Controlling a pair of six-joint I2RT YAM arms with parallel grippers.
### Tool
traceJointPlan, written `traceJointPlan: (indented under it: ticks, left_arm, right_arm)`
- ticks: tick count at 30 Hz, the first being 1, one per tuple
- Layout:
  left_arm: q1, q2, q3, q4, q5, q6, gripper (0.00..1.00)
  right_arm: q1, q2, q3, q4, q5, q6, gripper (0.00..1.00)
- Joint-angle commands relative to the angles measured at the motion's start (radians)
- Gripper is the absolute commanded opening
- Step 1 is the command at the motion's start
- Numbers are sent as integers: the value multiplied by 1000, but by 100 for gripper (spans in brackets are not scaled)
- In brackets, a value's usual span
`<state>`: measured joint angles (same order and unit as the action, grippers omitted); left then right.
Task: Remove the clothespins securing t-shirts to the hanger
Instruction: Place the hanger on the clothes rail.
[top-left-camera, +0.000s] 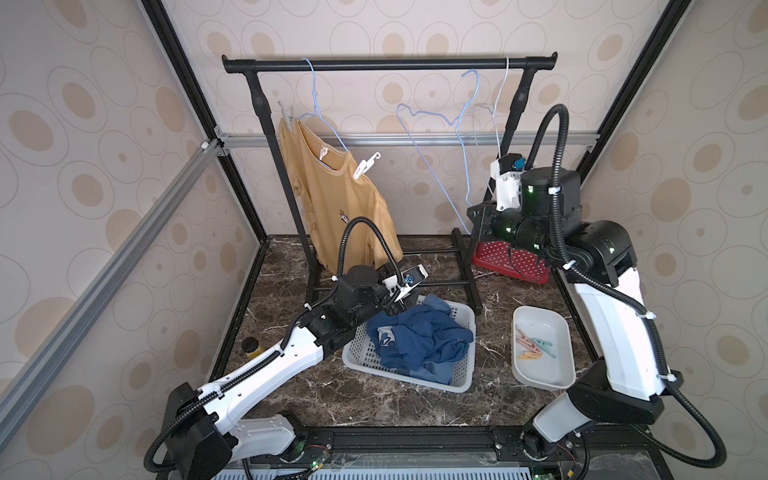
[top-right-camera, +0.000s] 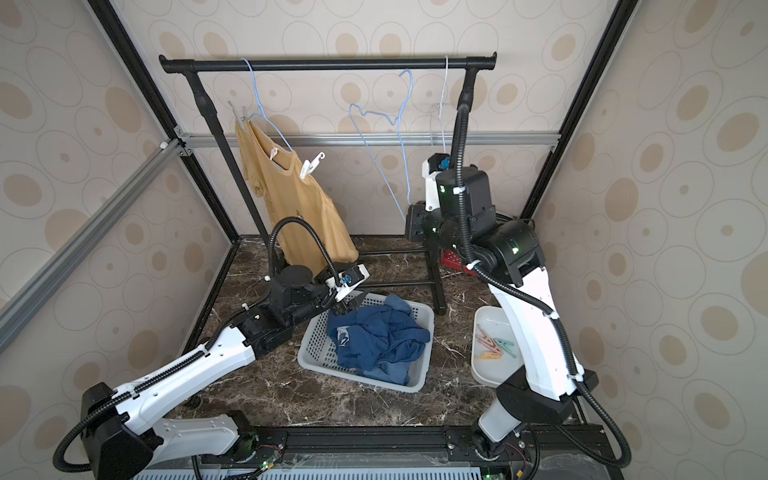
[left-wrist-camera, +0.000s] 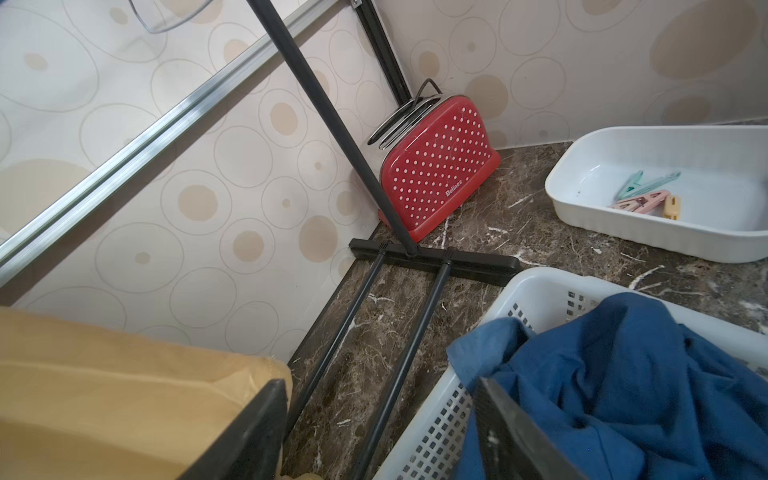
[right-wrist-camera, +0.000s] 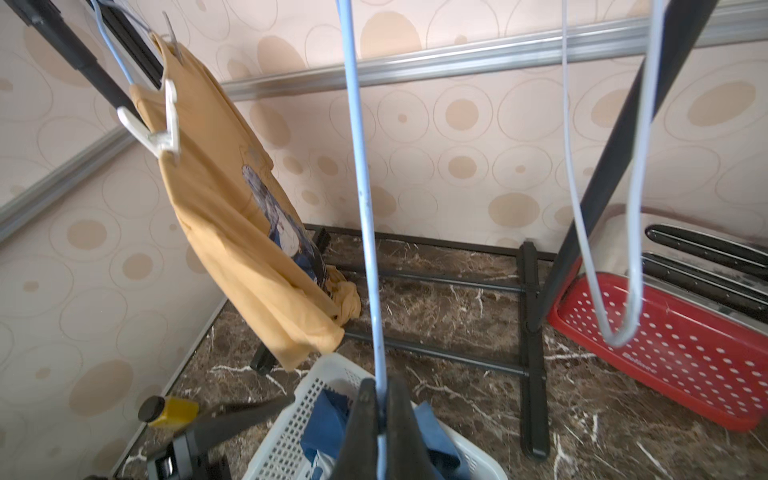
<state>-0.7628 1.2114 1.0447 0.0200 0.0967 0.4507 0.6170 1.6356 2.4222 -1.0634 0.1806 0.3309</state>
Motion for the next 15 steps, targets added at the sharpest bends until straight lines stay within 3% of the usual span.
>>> traceJointPlan:
  ticks: [1, 5, 15]
  left_arm:
    - [5, -30, -13, 8, -9, -39, 72]
    - [5, -41, -26, 5, -15, -44, 72]
    - [5, -44, -38, 5, -15, -55, 72]
  right_arm:
    - [8, 52, 100, 42, 47, -29, 0]
    - [-10, 110, 178, 60, 51, -20, 0]
    - [-124, 195, 194, 72, -87, 66, 0]
